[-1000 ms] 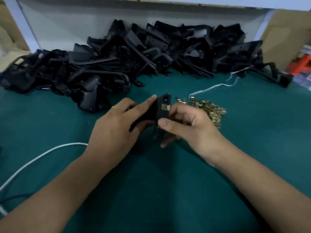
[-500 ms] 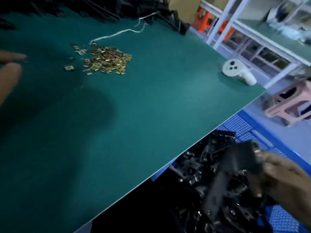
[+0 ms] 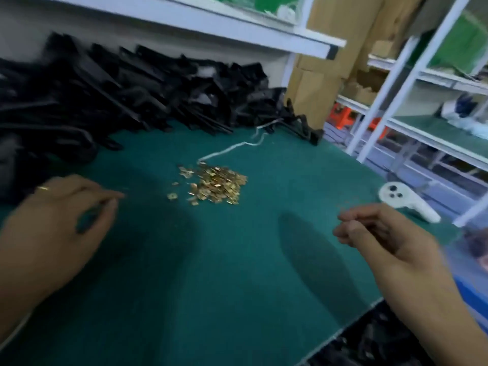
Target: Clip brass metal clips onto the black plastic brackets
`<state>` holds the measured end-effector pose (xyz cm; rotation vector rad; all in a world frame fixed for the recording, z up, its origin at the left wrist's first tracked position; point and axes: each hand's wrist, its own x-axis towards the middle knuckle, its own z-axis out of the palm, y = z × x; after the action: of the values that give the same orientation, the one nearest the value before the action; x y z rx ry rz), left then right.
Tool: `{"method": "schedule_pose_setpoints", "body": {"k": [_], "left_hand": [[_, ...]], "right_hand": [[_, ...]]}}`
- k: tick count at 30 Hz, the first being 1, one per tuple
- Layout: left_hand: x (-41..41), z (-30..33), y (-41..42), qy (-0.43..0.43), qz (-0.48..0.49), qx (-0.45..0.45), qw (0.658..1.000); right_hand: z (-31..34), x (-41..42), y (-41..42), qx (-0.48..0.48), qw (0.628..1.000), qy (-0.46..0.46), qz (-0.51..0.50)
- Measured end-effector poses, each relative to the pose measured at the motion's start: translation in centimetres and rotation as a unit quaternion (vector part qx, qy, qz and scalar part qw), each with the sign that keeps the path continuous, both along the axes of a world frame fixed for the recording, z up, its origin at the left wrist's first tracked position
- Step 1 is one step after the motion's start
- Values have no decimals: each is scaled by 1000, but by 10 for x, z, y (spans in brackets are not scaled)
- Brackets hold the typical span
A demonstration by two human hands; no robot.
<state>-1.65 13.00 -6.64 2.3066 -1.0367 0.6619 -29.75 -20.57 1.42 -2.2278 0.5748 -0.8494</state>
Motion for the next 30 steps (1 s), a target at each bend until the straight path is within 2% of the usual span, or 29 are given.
{"method": "schedule_pose_setpoints", "body": {"k": [1, 2, 4, 5, 9, 17, 19, 21, 25, 28, 30], "left_hand": [[-5, 9, -6, 8, 11, -49, 999], [-11, 20, -7, 21, 4, -57, 998], [-11, 26, -5, -3, 28, -56, 998], [-8, 27, 1, 13, 39, -51, 998], [-8, 21, -2, 19, 40, -35, 998], [0, 20, 1, 30, 53, -10, 998], [3, 19, 1, 25, 59, -4, 998], [2, 20, 0, 33, 67, 3, 997], [2, 24, 6, 22, 109, -13, 994], [-2, 26, 6, 44, 190, -110, 975], [-7, 29, 3, 74, 190, -182, 962]], "right_hand": [[7, 30, 11, -3, 999, 2, 32], [12, 60, 20, -6, 998, 15, 64], [18, 121, 37, -30, 990, 60, 123], [20, 152, 45, -39, 985, 88, 146], [8, 249, 49, -57, 970, 161, 173], [-9, 387, 102, -122, 968, 116, 187], [-4, 412, 114, -201, 961, 100, 159], [4, 427, 124, -311, 936, 98, 131], [20, 406, 150, -379, 911, 40, 157], [7, 341, 165, -436, 880, -59, 181], [-12, 287, 170, -439, 865, -103, 219]]}}
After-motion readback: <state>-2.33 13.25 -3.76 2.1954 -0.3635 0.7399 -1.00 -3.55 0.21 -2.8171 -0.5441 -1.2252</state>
